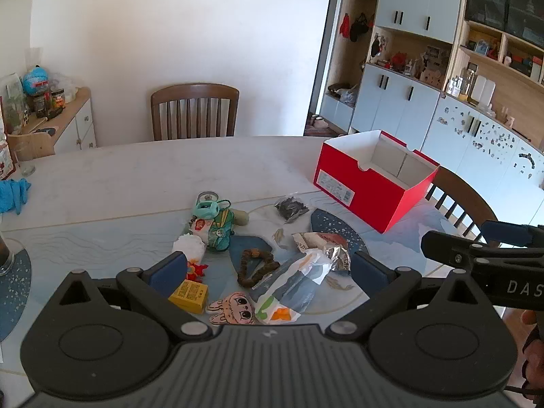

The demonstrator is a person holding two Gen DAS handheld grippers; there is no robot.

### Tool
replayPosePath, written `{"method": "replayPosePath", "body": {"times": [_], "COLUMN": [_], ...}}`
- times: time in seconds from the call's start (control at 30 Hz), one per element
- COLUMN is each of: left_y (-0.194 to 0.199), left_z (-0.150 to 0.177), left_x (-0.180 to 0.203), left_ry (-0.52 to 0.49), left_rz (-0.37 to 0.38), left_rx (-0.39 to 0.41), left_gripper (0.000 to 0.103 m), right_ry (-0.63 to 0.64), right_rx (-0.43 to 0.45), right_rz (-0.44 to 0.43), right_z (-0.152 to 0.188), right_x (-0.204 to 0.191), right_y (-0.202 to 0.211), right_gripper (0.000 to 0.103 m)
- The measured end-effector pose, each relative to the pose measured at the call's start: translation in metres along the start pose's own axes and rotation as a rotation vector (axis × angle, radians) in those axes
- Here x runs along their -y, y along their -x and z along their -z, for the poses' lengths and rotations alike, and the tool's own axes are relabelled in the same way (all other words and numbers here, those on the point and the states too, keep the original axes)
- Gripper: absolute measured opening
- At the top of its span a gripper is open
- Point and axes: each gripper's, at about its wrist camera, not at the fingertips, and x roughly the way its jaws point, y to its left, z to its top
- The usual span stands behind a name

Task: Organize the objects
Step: 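Reach the right gripper to the silver foil bag while the left gripper reaches the white plastic bag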

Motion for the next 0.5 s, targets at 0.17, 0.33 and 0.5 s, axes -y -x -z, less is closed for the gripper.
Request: {"method": "replayPosePath", "body": {"times": [0.17, 0.33, 0.5], "left_y": [-0.002, -0.006, -0.014], "left_z": [0.000, 0.000, 0.000], "left_x": [0.000, 0.001, 0.003], "left_ry": [0.004, 0.007, 0.009], "left_rz": [-0.005, -0.010, -0.011], "left_rx": [0.000, -0.005, -0.015], "left_gripper": [0.103, 0.103, 0.103], "right_ry": [0.005, 0.016, 0.018], "right_rx": [-0.002, -0.004, -0.011], "right_rz": [-0.007, -0.015, -0.025], "right_z": [0.000, 0.000, -0.001], "right_x": [0.000, 0.000, 0.004], "right_y": [-0.002, -0.005, -0.010], "right_gripper": [0.099, 0.099, 0.098]}}
